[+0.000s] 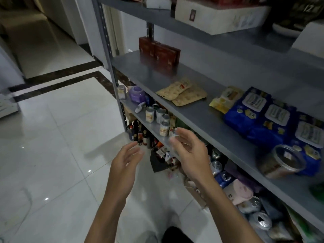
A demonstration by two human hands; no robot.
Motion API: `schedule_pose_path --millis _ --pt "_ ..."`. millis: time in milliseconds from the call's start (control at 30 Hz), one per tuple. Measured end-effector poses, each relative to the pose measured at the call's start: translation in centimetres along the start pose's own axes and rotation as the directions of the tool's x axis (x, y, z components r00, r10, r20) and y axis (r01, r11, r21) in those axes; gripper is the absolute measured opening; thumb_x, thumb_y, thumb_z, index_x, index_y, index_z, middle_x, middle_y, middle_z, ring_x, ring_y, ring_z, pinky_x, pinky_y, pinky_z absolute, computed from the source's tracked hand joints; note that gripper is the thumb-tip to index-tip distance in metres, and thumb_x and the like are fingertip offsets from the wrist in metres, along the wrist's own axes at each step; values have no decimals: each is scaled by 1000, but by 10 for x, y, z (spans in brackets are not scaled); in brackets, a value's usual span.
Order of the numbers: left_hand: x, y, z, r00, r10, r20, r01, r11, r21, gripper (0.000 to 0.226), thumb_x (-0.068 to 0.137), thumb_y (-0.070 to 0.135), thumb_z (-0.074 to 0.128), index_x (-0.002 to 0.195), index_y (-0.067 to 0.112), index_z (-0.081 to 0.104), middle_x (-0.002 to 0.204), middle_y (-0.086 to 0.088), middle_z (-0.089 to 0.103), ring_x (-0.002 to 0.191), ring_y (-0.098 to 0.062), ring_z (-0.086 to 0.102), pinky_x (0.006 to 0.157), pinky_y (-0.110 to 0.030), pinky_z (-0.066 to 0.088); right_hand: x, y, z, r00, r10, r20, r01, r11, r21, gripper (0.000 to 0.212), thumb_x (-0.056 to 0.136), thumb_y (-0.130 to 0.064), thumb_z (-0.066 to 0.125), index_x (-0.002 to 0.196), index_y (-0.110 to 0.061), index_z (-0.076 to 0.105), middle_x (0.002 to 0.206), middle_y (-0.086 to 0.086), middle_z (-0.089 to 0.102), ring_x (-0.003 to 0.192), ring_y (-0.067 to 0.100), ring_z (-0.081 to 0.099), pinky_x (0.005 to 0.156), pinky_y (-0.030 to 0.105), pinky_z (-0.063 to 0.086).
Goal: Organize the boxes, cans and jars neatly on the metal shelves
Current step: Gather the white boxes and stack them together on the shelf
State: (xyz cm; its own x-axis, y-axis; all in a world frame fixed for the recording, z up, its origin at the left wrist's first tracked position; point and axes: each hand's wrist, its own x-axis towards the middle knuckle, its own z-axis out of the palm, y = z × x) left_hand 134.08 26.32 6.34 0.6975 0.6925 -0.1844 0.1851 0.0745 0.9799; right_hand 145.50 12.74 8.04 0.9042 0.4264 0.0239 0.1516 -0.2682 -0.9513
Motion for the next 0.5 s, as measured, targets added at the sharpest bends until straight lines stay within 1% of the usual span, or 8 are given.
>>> schedule_pose_path --millis 100,200,267,367,433,500 --pt "46 10 0 1000 20 -6 -20 1000 -1 28 92 31 61 119 32 62 115 7 67 109 -8 61 96 -34 47 43 1 13 1000 15 -19 -15 1000 21 41 88 -40 67 127 -28 60 120 -18 62 113 -3 56 102 31 48" --pt "96 21 7 999 42 4 -42 999 15 26 92 31 61 118 32 63 111 9 67 107 -6 62 94 -30 47 84 5 24 999 35 -40 -33 998 53 42 88 -41 67 127 -28 60 121 -18 62 113 -5 56 101 29 47" --pt "130 32 16 998 65 21 -66 997 28 27 92 31 61 119 31 63 111 11 67 105 -3 61 88 -25 47 110 7 28 998 36 -48 -33 997 70 39 88 -40 67 125 -31 60 120 -18 62 112 -6 56 100 27 48" --pt "182 54 34 992 102 74 -106 993 55 30 92 30 61 122 30 61 113 11 66 104 -1 60 78 -18 45 150 6 32 995 62 -76 -53 992 111 34 88 -37 68 121 -34 60 117 -17 64 110 -5 58 98 27 49" --pt "212 73 45 984 140 114 -149 987 69 30 92 32 61 122 31 60 112 12 66 104 0 60 80 -19 47 174 2 33 993 70 -96 -59 991 118 34 88 -37 68 121 -33 59 114 -18 64 108 -6 58 96 25 49" --pt "240 93 55 967 204 153 -216 974 64 29 91 30 62 120 32 61 113 11 66 103 0 61 86 -22 49 196 -5 34 990 59 -131 -44 993 110 30 88 -38 68 117 -38 60 115 -20 63 108 -7 57 91 19 48"
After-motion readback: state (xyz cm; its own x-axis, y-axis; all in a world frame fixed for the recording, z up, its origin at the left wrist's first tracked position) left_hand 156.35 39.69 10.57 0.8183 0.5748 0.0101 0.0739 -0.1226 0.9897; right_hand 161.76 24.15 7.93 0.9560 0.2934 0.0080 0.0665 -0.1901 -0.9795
